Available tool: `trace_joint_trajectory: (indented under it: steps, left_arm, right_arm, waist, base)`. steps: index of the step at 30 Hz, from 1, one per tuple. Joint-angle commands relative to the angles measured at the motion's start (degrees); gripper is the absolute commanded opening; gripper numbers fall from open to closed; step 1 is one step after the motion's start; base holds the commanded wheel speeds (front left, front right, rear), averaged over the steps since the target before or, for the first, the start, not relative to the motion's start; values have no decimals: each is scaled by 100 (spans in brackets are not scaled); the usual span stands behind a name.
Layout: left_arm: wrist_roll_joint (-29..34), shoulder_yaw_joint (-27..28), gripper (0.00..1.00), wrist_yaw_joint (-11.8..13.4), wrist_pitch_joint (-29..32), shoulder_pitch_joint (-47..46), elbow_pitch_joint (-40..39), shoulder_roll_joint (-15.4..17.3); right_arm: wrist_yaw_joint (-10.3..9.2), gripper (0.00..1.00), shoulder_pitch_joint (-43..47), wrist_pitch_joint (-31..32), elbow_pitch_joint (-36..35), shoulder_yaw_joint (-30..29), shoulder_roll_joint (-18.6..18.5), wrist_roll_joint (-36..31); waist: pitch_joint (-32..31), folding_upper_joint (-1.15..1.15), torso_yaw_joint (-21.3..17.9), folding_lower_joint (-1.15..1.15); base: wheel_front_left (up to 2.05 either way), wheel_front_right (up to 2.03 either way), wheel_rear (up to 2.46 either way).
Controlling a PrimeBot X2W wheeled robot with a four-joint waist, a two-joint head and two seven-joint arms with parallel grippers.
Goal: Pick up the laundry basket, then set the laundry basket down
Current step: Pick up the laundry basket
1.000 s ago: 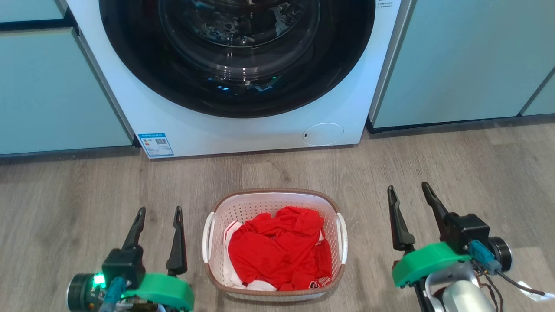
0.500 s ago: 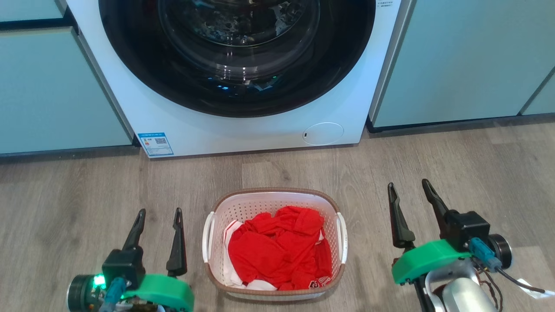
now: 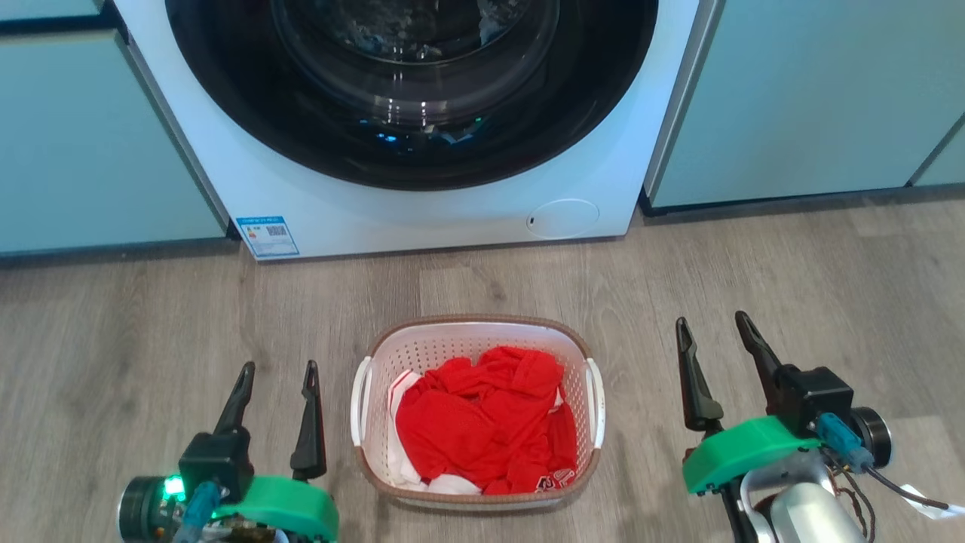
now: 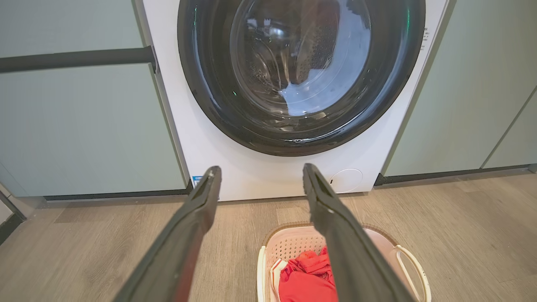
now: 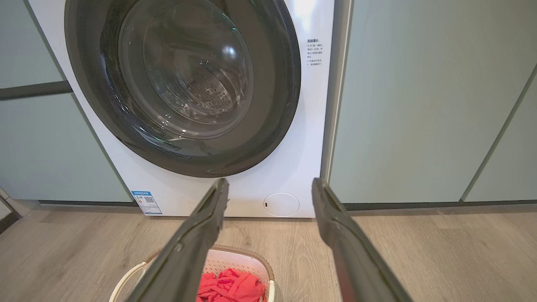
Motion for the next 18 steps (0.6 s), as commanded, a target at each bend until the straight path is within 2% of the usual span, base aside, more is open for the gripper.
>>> trace_joint_trajectory:
  steps: [1, 7, 18]
  left_arm:
    - [68, 171, 100, -12, -69, -260, -188, -27]
    - [90, 125, 100, -35, -69, -591, -139, -28]
    - [163, 167, 100, -163, -69, -1818, 665, -28]
  right_arm:
    - [26, 100, -304, -69, -201, 104, -54, -60]
    - [26, 100, -495, -69, -143, 47, -54, -35]
    - [26, 100, -1435, -69, 404, -172, -54, -115]
  waist:
    - [93, 0, 9, 0]
    - [552, 0, 15, 0]
    - [2108, 0, 78, 0]
  base:
    - [0, 0, 0]
    - [0, 0, 0]
    - [0, 0, 0]
